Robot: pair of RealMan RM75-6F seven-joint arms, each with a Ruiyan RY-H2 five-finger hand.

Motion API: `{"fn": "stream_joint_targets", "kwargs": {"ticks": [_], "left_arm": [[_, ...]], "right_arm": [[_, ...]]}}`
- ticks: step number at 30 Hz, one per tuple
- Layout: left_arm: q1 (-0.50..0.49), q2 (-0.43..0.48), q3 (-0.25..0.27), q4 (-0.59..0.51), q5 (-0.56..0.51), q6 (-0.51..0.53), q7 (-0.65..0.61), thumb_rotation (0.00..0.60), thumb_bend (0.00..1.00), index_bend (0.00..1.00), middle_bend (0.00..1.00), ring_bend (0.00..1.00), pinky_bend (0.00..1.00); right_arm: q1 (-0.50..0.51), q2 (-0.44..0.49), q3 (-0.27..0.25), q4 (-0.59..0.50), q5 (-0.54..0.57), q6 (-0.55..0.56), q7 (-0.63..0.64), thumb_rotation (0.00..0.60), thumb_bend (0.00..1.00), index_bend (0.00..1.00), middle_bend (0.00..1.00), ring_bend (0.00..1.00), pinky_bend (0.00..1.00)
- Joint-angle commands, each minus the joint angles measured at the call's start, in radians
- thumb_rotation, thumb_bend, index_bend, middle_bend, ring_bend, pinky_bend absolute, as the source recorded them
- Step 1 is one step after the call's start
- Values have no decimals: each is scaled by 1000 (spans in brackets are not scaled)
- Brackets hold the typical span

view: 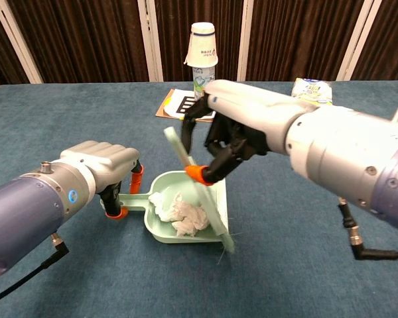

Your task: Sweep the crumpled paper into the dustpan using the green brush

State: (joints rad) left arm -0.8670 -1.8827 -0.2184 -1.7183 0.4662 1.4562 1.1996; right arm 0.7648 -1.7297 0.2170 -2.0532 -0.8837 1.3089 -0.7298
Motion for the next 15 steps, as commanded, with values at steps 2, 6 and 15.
{"fn": "stream_joint_targets", "kwargs": {"ticks": [2, 6, 15], "left_arm": [[-2, -3, -3, 2, 5, 1, -2, 600, 580, 606, 1000, 1000, 1000], [-6, -4, -8, 0, 7, 2, -1, 600, 580, 606, 1000, 1000, 1000], [-4, -1, -5, -4, 14, 2, -5, 600, 490, 492, 1000, 1000, 1000]], "right_arm": [[15, -36, 26, -36, 23, 8, 0, 600, 614, 792, 900, 919, 885], [31, -57, 48, -59, 29, 20, -13, 600, 615, 792, 900, 919, 885], [39, -29, 84, -62, 10, 50, -23, 600, 615, 792, 900, 919, 885]]}}
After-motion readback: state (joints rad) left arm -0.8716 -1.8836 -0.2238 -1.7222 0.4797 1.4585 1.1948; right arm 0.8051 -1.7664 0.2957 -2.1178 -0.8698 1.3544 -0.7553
